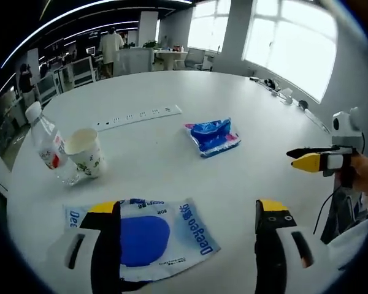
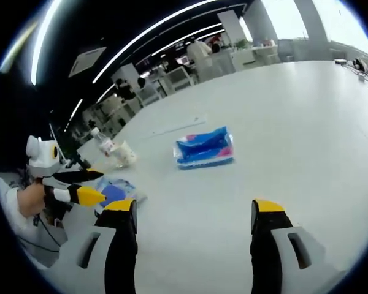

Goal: Arrange the tabletop items into an orderly group along one side of the table until the central work area is clear of visible clutter.

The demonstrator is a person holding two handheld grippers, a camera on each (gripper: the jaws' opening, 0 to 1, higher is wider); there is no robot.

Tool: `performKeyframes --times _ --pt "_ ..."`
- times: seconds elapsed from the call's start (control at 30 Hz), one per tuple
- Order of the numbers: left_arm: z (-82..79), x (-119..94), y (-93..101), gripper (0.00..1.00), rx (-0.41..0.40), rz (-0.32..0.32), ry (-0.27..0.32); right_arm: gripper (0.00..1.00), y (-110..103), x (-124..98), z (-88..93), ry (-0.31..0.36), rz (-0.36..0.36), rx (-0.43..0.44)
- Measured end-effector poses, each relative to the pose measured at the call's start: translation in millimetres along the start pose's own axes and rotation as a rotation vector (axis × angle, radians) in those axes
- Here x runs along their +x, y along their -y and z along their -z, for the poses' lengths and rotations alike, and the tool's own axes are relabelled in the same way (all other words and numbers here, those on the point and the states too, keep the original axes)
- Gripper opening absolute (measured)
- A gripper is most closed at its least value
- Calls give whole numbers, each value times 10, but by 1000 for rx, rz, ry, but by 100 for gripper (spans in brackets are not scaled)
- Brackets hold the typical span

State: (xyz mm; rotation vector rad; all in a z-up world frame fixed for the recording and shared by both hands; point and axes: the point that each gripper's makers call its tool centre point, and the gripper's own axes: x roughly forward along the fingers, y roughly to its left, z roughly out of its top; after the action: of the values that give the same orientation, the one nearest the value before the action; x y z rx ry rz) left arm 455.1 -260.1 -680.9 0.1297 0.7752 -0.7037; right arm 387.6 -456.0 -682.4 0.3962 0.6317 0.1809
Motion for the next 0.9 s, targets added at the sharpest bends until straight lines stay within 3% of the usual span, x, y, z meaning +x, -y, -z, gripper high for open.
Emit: performKeyframes --times 0.37,0.9 --pt "103 -69 -82 94 3 -10 -7 73 -112 110 16 -17 -26 2" --pt "286 -293 -579 92 -64 -103 -2 70 -383 309 103 -70 -85 -20"
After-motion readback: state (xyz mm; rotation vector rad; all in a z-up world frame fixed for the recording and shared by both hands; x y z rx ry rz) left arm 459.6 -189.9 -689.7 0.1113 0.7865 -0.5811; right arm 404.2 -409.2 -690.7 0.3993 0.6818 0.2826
